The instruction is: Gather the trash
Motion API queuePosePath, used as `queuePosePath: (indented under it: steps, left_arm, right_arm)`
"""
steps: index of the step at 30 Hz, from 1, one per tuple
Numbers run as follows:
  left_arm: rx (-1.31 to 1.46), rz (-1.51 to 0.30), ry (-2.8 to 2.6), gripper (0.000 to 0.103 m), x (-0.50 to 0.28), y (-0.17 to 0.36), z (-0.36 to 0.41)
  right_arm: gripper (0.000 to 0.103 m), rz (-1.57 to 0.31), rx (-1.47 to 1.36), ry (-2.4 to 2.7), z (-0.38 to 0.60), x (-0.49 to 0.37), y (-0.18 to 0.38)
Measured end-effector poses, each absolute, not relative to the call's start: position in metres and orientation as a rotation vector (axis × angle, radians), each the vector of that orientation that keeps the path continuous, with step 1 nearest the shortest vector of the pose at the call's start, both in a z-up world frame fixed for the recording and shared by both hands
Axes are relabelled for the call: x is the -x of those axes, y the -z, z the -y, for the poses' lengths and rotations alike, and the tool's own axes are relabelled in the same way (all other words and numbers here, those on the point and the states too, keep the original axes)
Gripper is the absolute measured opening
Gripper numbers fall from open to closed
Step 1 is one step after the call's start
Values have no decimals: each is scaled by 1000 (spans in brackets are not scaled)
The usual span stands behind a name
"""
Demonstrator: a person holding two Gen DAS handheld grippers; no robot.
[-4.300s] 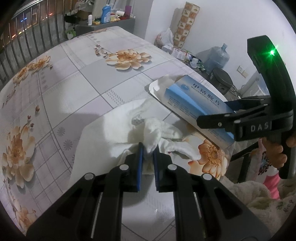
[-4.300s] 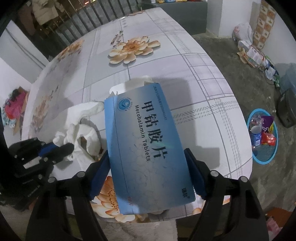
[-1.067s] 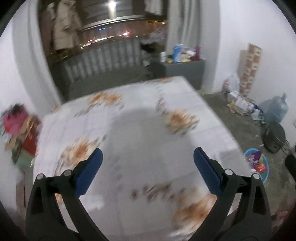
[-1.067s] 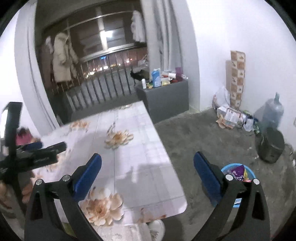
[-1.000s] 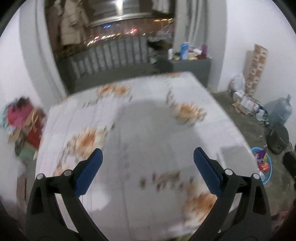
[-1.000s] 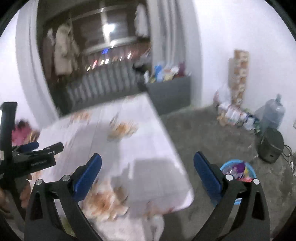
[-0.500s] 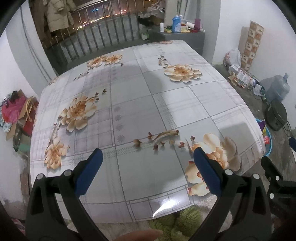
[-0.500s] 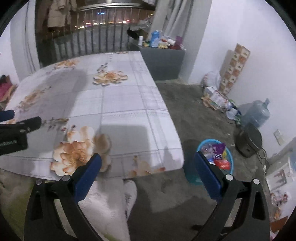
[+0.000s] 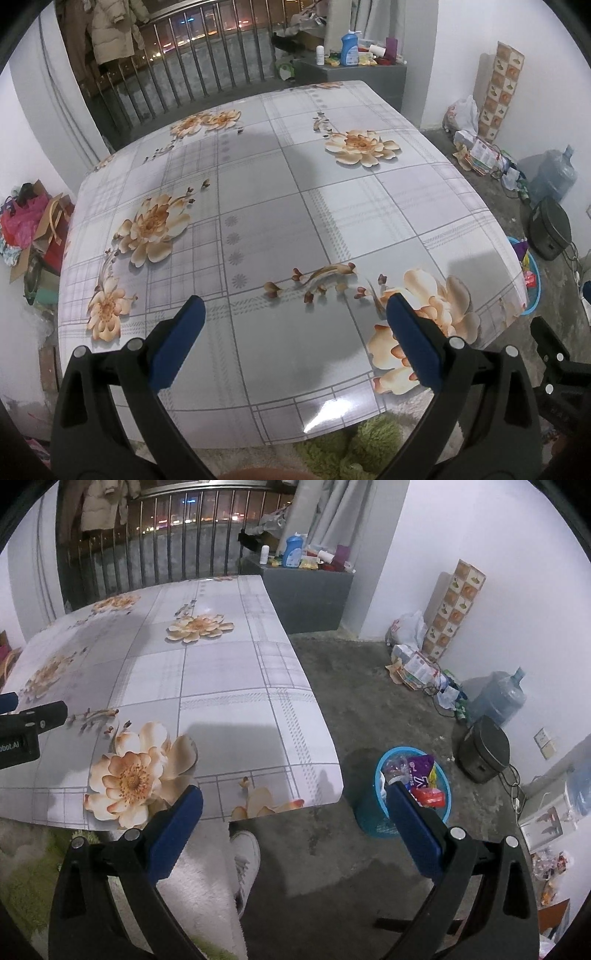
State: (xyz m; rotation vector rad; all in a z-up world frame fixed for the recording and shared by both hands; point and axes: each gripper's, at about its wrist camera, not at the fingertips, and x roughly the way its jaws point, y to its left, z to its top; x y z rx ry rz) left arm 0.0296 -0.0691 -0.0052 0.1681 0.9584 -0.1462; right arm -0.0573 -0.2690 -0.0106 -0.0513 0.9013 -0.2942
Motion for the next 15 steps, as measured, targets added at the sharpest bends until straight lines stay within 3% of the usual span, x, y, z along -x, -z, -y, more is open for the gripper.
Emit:
queuePosePath:
  steps: [15]
  left_arm:
    - [-172,-930,192,94,-26,-2,81]
  right_arm:
    - [97,-885,32,314,277,62,4]
